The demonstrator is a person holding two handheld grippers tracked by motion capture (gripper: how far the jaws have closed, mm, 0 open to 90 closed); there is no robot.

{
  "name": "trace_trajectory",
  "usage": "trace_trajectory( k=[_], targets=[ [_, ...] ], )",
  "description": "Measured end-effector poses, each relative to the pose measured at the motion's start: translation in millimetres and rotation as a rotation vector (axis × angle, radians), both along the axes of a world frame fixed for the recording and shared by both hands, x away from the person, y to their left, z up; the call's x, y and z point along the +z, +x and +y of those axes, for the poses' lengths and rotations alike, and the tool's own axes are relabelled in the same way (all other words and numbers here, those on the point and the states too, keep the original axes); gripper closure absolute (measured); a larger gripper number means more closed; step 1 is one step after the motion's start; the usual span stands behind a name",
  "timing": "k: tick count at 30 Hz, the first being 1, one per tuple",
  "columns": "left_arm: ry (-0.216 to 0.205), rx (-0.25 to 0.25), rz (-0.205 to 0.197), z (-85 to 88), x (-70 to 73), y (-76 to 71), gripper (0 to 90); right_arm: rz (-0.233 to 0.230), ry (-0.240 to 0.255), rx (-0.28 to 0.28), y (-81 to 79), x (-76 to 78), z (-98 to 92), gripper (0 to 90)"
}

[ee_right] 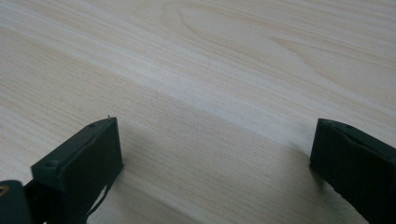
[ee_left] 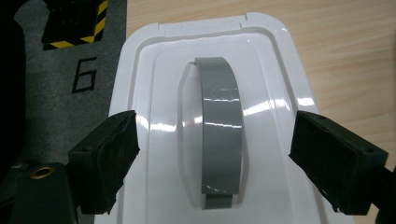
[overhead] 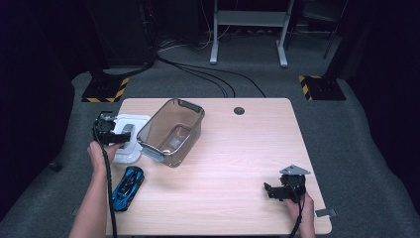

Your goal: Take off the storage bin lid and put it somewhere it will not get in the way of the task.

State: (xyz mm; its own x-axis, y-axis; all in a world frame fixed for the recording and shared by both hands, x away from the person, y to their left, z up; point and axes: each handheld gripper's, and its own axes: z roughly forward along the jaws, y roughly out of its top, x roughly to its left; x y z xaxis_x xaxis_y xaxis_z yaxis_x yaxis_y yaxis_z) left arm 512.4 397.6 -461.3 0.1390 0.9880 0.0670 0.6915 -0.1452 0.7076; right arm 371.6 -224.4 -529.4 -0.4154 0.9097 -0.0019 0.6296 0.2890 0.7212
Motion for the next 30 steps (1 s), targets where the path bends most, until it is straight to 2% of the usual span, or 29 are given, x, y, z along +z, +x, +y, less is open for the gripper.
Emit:
trace_trajectory(
  k=[1, 7, 12, 19, 30],
  targets=[
    [-0.002, -0.007, 0.007, 0.9, 2.0, -2.0, 13.6, 0.000, 0.000, 0.000, 0.0, 0.0, 0.0, 1.1],
    [0.000, -0.041, -0.012, -1.4, 11.6, -17.3, 8.4, 0.001, 0.000, 0.000, 0.0, 0.0, 0.0, 1.1],
    [0.003, -0.062, -0.011, -1.9, 13.7, -29.4, 5.4, 0.002, 0.000, 0.000, 0.1, 0.1, -0.1, 1.1],
    [-0.016, -0.076, -0.020, -1.7, 17.4, -43.8, 2.7, 0.001, 0.000, 0.000, 0.1, 0.0, 0.0, 1.1],
    [-0.019, -0.108, -0.010, -3.3, 13.4, -69.2, 0.0, 0.002, 0.000, 0.001, 0.2, 0.1, -0.1, 1.1]
  ],
)
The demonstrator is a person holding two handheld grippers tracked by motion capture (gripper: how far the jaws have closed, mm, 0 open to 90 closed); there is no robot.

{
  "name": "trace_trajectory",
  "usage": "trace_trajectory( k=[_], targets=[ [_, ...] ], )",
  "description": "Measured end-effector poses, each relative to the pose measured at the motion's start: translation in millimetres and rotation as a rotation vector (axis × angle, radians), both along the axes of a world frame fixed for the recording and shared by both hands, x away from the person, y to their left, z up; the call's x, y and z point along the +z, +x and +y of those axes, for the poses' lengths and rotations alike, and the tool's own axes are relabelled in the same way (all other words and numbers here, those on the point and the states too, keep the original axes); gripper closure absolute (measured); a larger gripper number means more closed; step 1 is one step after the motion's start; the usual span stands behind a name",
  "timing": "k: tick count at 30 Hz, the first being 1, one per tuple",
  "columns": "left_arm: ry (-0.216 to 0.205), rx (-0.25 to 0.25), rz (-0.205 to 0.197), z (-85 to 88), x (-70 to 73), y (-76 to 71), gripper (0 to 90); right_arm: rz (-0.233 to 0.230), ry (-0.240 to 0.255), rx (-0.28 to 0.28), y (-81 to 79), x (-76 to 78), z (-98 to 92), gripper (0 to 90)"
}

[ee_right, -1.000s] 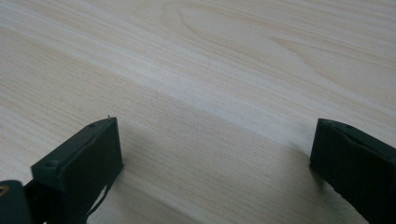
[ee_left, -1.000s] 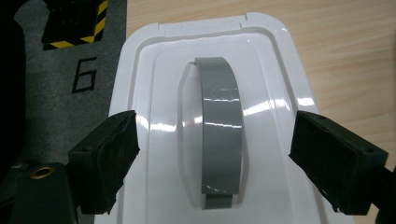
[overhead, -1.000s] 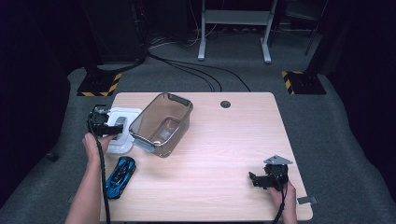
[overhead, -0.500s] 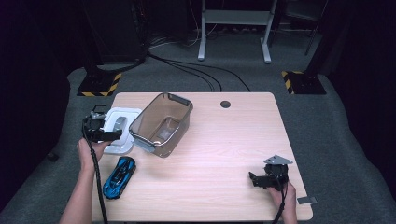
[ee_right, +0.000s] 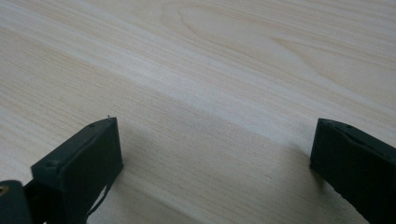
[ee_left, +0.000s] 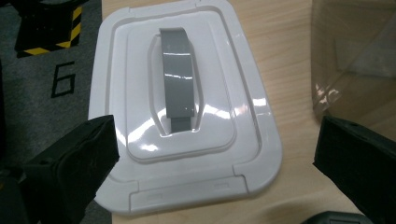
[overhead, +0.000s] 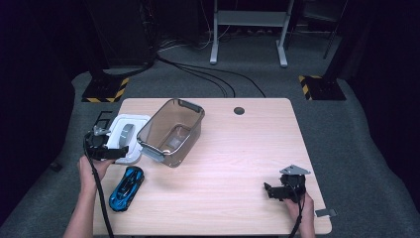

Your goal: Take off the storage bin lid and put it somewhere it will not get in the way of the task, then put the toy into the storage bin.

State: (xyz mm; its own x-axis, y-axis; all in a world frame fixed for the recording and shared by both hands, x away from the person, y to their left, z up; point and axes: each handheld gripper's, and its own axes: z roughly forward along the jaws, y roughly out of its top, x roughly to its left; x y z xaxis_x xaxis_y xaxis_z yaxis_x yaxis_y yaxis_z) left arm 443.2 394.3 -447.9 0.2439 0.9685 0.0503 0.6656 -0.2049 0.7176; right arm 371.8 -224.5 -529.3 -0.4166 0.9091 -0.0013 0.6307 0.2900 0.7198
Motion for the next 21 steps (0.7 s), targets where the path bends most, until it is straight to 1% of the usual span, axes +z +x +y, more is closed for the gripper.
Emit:
trace_trajectory(
  k=[1, 4, 5, 6, 7, 8, 10, 11, 12, 13, 14, 17, 18, 19, 21],
  targets=[
    [-0.013, 0.001, -0.003, -0.7, -0.7, -2.4, 0.0, 0.002, 0.001, 0.004, -0.1, 0.1, -0.1, 1.1],
    [-0.010, -0.011, -0.008, -1.5, -1.3, -10.6, 0.0, -0.001, 0.001, -0.003, 0.1, 0.0, 0.2, 1.1],
    [-0.008, -0.017, -0.007, -1.8, -1.2, -13.6, 0.0, 0.002, 0.000, 0.005, -0.1, 0.1, -0.2, 1.1],
    [-0.009, -0.019, -0.008, -2.4, -1.4, -16.2, 0.0, -0.001, 0.002, -0.004, 0.1, -0.1, 0.3, 1.1],
    [-0.007, -0.024, -0.009, -3.1, -1.9, -19.8, 0.0, 0.001, -0.001, 0.004, 0.0, 0.0, -0.1, 1.1],
    [-0.011, -0.025, -0.007, -3.9, -2.1, -21.9, 0.0, -0.002, 0.002, -0.005, 0.1, -0.1, 0.4, 1.1],
    [-0.010, -0.029, -0.016, -6.3, -3.5, -27.4, 0.0, 0.000, 0.000, 0.001, 0.1, 0.0, 0.0, 1.1],
    [-0.013, -0.037, -0.006, -7.9, -4.0, -30.3, 0.0, -0.002, 0.002, -0.005, 0.1, -0.1, 0.4, 1.1],
    [-0.014, -0.043, -0.006, -9.1, -4.6, -32.6, 0.0, 0.001, 0.001, 0.004, 0.0, 0.0, 0.0, 1.1],
    [-0.014, -0.041, -0.013, -10.5, -5.5, -34.0, 0.0, 0.001, 0.002, 0.002, 0.0, 0.0, 0.1, 1.2],
    [-0.014, -0.049, -0.005, -12.0, -5.6, -36.6, 0.0, 0.001, 0.001, 0.002, 0.0, 0.0, 0.0, 1.1],
    [-0.022, -0.057, -0.007, -15.8, -7.2, -41.6, 0.0, -0.002, 0.002, -0.005, 0.1, -0.2, 0.4, 1.1],
    [-0.019, -0.057, -0.006, -17.6, -8.1, -43.1, 0.0, -0.002, 0.002, -0.004, 0.1, -0.1, 0.4, 1.1],
    [-0.021, -0.064, 0.011, -19.7, -9.0, -45.2, 0.0, -0.002, 0.002, -0.004, 0.1, -0.1, 0.4, 1.1],
    [-0.019, -0.066, 0.022, -23.7, -11.8, -47.3, 0.0, -0.002, 0.001, -0.002, 0.1, -0.2, 0.3, 1.1]
  ],
)
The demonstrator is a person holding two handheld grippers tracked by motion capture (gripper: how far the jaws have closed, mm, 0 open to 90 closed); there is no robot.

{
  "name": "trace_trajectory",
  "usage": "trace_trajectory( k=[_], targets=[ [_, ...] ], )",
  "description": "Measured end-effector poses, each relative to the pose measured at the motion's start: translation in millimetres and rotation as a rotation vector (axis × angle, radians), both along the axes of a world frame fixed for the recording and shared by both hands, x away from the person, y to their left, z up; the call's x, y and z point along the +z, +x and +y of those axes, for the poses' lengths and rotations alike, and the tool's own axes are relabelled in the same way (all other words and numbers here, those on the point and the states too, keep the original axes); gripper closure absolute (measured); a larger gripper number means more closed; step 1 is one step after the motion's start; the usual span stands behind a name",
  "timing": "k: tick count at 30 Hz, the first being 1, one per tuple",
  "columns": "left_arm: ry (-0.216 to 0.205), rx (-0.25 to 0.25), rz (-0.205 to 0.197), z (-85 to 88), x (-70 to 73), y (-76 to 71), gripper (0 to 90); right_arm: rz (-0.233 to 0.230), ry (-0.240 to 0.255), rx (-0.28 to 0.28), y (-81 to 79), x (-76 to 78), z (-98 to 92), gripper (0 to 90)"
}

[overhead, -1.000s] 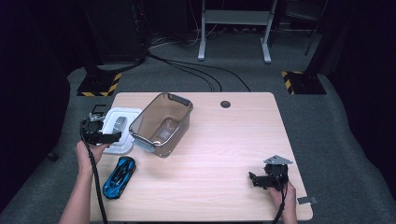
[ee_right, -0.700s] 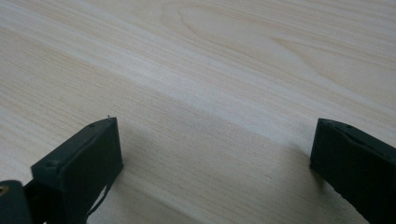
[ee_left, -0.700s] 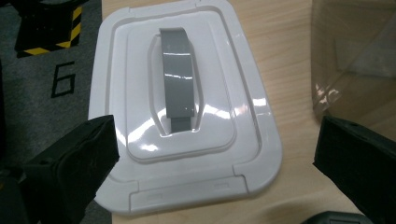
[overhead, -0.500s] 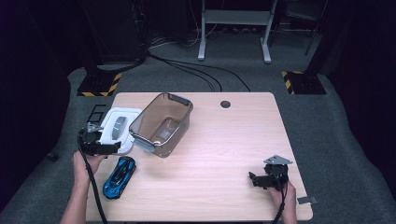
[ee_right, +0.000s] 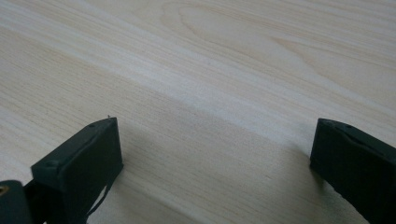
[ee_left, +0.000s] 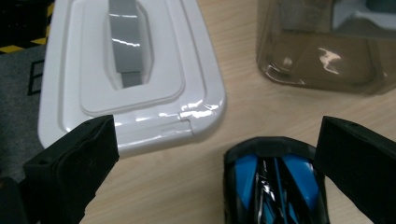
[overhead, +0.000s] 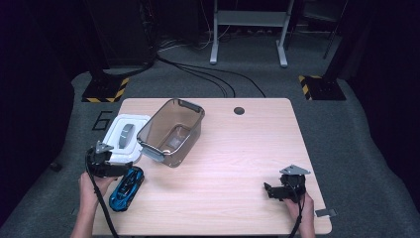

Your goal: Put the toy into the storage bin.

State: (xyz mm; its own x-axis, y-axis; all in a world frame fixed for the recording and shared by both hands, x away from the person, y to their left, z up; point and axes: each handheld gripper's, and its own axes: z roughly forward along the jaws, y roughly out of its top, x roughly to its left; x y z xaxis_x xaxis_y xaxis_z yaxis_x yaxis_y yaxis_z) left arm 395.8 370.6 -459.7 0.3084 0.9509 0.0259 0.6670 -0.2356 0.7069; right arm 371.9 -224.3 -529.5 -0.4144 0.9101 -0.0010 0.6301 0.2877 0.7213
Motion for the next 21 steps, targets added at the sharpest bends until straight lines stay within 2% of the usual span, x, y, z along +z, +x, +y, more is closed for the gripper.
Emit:
trace_trajectory(
  k=[8, 10, 15, 17, 20, 21],
  targets=[
    [0.016, -0.019, 0.077, -19.4, -16.5, -5.0, 0.0, 0.000, 0.000, 0.000, 0.0, 0.0, 0.0, 1.1],
    [0.008, -0.022, 0.097, -23.3, -21.2, -5.0, 0.0, 0.000, 0.000, 0.000, -0.1, 0.0, 0.1, 1.2],
    [0.007, -0.009, 0.151, -31.7, -31.5, -4.9, 0.0, -0.001, 0.000, 0.000, -0.1, 0.0, 0.1, 1.2],
    [0.020, -0.002, 0.164, -32.7, -34.8, -4.5, 0.0, -0.001, 0.000, 0.000, -0.1, 0.0, 0.1, 1.2],
    [0.014, 0.006, 0.194, -32.2, -39.0, -4.0, 0.0, -0.001, 0.000, 0.000, -0.1, 0.0, 0.1, 1.2],
    [0.013, 0.023, 0.193, -33.1, -40.5, -4.1, 0.0, -0.001, 0.000, -0.001, -0.1, 0.0, 0.1, 1.2]
  ],
)
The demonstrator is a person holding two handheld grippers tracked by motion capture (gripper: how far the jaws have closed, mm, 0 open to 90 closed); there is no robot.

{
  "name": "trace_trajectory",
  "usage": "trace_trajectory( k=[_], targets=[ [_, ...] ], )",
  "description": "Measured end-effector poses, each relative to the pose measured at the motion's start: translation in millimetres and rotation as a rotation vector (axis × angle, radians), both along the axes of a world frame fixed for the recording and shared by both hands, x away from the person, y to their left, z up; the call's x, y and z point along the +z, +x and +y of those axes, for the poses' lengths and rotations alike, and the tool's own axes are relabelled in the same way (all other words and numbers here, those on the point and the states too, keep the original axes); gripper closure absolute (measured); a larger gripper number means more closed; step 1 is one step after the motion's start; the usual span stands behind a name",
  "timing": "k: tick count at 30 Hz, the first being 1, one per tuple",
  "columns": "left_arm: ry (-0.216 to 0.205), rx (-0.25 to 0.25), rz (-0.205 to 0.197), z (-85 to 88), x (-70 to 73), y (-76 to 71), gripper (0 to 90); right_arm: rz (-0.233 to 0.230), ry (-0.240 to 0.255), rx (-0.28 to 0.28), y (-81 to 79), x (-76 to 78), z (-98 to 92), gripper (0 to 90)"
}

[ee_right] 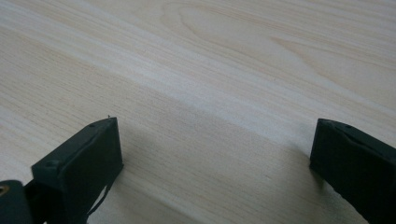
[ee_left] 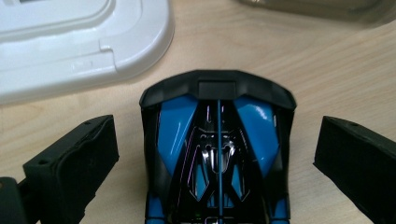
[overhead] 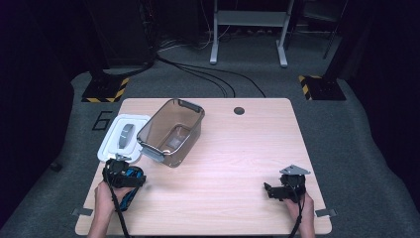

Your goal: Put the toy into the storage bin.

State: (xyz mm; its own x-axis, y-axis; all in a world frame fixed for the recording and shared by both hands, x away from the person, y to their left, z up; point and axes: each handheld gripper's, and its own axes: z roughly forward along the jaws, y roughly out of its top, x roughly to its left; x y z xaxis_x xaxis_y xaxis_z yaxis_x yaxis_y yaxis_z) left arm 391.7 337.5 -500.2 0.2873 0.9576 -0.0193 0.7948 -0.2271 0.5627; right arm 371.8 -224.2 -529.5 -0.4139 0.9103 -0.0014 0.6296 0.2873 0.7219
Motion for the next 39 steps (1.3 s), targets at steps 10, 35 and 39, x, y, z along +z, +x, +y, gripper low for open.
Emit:
trace_trajectory(
  k=[10, 35, 39],
  targets=[
    [0.000, 0.004, 0.022, -1.4, -3.4, 2.5, 9.0, 0.001, -0.011, 0.018, -0.2, 0.2, -1.4, 1.4],
    [0.021, 0.032, -0.036, -4.2, -1.9, -4.3, 25.1, 0.002, -0.011, 0.018, -0.2, 0.2, -1.4, 1.4],
    [0.010, 0.035, -0.056, -2.9, 4.1, -6.0, 25.2, 0.002, -0.011, 0.018, -0.2, 0.2, -1.4, 1.4]
  ],
)
